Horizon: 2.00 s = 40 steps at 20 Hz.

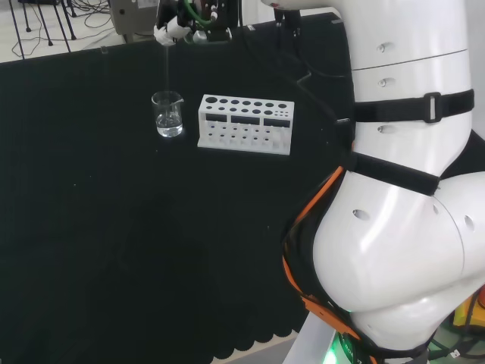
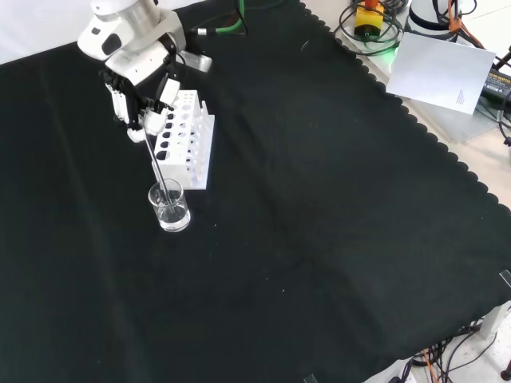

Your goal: Stir in the beaker to the left of the white test tube rack with the glass rod.

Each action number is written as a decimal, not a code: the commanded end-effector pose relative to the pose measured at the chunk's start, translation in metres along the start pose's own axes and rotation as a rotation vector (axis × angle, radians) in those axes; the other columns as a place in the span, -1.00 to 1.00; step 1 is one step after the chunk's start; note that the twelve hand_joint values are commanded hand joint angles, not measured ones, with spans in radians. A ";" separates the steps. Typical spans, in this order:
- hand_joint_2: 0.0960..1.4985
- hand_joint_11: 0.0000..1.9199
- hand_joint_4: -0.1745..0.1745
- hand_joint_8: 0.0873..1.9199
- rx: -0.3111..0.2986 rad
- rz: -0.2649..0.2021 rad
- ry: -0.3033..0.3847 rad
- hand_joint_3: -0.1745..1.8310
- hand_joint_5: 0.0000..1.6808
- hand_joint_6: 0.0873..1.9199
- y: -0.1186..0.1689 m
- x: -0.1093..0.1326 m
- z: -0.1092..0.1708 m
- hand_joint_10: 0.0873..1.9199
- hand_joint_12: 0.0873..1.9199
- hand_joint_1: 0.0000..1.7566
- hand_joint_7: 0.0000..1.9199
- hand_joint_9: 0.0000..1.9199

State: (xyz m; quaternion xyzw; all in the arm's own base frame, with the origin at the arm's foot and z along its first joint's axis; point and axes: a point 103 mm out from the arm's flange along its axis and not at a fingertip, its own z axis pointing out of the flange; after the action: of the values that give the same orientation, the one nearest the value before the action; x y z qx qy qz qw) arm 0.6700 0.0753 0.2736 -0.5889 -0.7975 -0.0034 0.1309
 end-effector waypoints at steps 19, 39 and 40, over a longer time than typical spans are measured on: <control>0.39 0.70 -1.00 -0.11 -0.003 0.043 -0.012 -0.94 0.56 -0.97 -0.013 -0.017 -0.006 -0.53 -0.19 0.50 0.28 0.82; 0.38 0.70 -1.00 -0.11 0.031 0.030 -0.007 -0.93 0.56 -0.98 0.014 -0.006 0.011 -0.53 -0.18 0.50 0.28 0.82; 0.38 0.70 -1.00 -0.11 0.028 0.035 -0.008 -0.93 0.56 -0.98 0.011 -0.009 0.009 -0.52 -0.18 0.50 0.28 0.82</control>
State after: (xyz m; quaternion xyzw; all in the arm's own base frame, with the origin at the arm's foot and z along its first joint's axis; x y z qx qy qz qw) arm 0.6829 0.0840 0.2603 -0.5928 -0.7939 0.0086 0.1350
